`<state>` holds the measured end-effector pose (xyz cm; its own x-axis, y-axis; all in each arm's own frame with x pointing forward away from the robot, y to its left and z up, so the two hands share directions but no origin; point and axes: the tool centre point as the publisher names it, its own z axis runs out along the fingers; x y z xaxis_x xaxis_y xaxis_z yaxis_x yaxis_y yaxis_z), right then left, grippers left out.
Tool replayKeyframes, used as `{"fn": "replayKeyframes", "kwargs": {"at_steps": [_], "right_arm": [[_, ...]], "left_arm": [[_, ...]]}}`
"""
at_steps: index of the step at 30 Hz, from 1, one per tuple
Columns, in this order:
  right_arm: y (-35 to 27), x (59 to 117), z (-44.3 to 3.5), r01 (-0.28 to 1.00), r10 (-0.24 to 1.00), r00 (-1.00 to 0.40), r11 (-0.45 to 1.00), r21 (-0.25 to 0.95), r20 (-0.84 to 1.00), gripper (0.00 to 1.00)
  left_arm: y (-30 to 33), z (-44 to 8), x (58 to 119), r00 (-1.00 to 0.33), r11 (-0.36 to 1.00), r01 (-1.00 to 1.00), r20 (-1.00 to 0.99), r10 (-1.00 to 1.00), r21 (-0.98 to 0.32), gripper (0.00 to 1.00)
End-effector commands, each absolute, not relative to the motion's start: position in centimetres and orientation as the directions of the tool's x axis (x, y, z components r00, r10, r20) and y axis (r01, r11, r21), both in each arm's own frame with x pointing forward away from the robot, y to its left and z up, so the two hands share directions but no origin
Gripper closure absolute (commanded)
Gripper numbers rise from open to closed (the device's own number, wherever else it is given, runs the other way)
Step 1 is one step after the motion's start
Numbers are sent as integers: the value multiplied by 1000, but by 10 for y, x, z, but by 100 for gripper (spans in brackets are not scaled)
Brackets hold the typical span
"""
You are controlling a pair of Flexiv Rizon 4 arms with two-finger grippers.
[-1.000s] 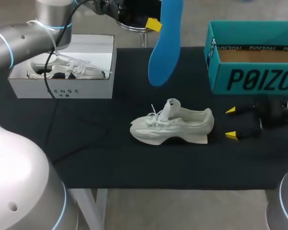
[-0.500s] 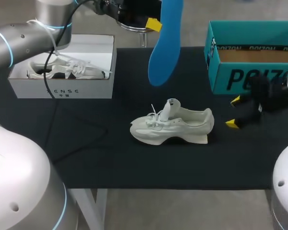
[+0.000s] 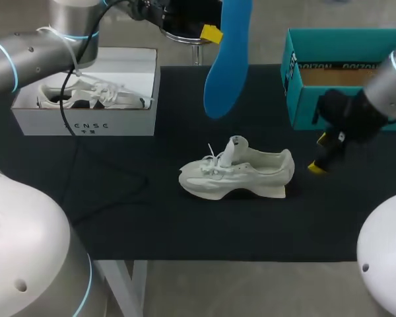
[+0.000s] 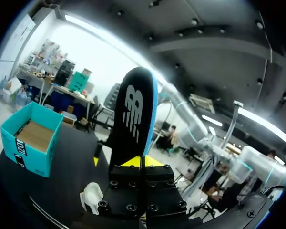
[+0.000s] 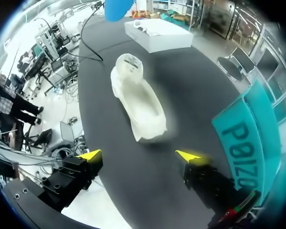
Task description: Take the shoe out of the shoebox, open the shoe tongue, remove and reinsert the insole, then place the shoe into the shoebox
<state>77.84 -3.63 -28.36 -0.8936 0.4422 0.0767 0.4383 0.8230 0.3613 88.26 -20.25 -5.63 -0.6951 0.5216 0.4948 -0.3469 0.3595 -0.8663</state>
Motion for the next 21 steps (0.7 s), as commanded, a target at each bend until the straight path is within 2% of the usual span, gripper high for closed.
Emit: {"fn": "replayKeyframes", "kwargs": {"at_steps": [1, 7, 21], "right_arm": [[-49, 764, -272, 473, 466, -881, 869, 145, 85, 0], [-52, 754, -271, 492, 484, -870, 862, 120, 93, 0], [-29, 785, -266, 434, 428, -900, 896, 97, 78, 0]], "left_arm": [[-203, -57, 883, -695, 360, -346, 495, 522, -866, 100], [-203, -57, 883, -695, 360, -346, 495, 522, -866, 100], [-203, -57, 883, -695, 360, -346, 495, 522, -866, 100]]}}
